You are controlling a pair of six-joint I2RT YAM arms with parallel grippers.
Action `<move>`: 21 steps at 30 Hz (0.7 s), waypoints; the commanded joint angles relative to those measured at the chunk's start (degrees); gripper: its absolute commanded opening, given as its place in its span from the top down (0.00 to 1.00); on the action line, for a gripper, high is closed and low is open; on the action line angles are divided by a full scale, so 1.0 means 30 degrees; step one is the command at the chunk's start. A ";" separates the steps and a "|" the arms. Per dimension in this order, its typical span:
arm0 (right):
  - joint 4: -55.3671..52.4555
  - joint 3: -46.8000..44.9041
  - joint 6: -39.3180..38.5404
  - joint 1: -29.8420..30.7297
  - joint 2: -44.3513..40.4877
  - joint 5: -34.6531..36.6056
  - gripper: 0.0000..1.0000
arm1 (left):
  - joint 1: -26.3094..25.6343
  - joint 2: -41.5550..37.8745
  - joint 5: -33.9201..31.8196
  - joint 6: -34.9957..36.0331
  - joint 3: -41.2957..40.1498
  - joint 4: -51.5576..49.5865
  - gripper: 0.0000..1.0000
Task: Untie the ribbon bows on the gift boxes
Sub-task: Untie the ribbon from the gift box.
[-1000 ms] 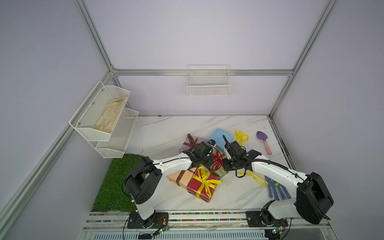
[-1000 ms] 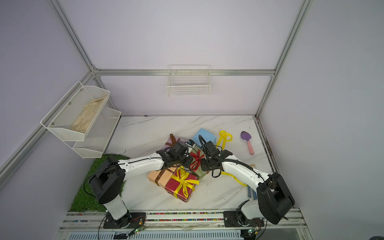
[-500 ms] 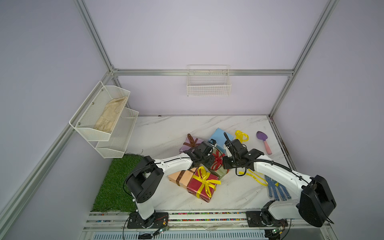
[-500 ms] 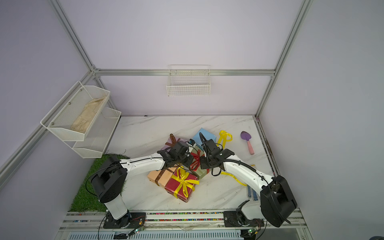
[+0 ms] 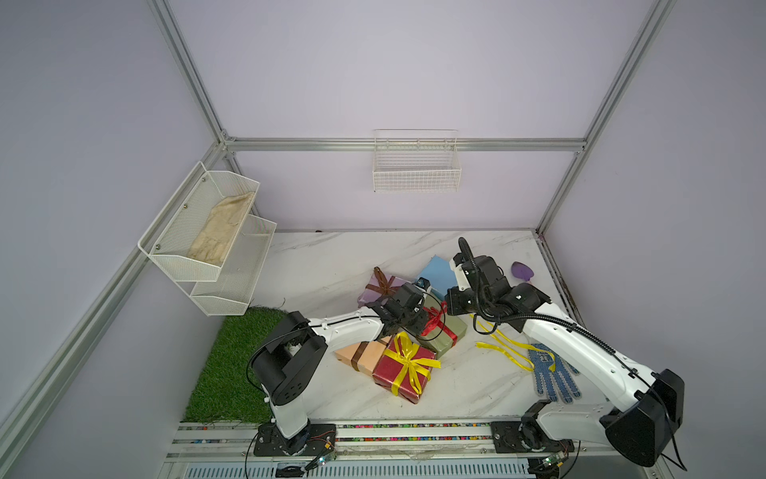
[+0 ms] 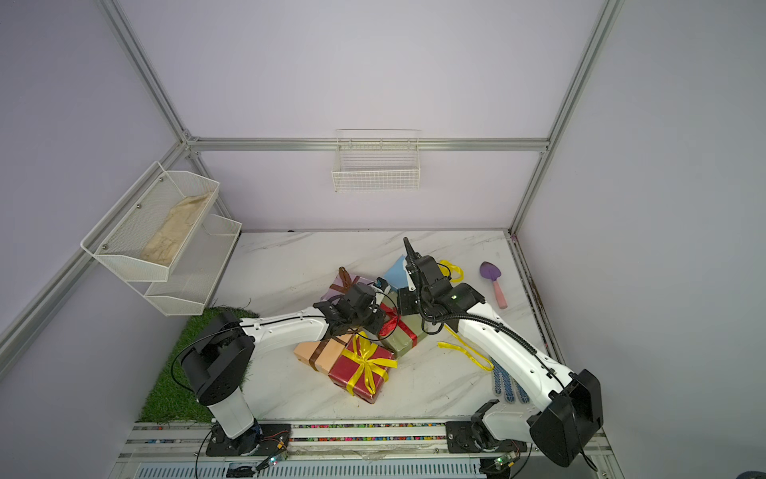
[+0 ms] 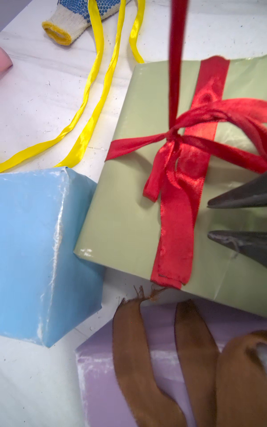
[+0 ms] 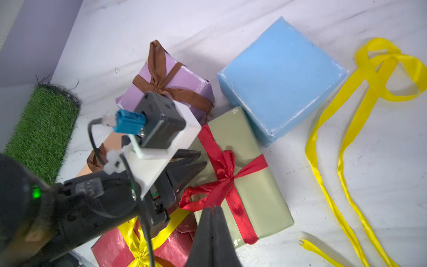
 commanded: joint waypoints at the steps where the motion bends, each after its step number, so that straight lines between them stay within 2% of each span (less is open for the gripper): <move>1: -0.0927 0.1416 -0.0652 0.0103 -0.0495 0.0998 1.00 | -0.0093 0.0697 0.0070 -0.0361 -0.0883 -0.0480 0.81; 16: -0.1704 0.6922 -0.3068 0.0049 0.0484 0.3885 1.00 | -0.0093 0.0640 0.0088 -0.0464 -0.1217 -0.0390 0.82; 21: -0.1557 0.8839 -0.3751 0.0019 0.1131 0.4108 1.00 | -0.0091 0.0603 0.0015 -0.0512 -0.1336 -0.0327 0.82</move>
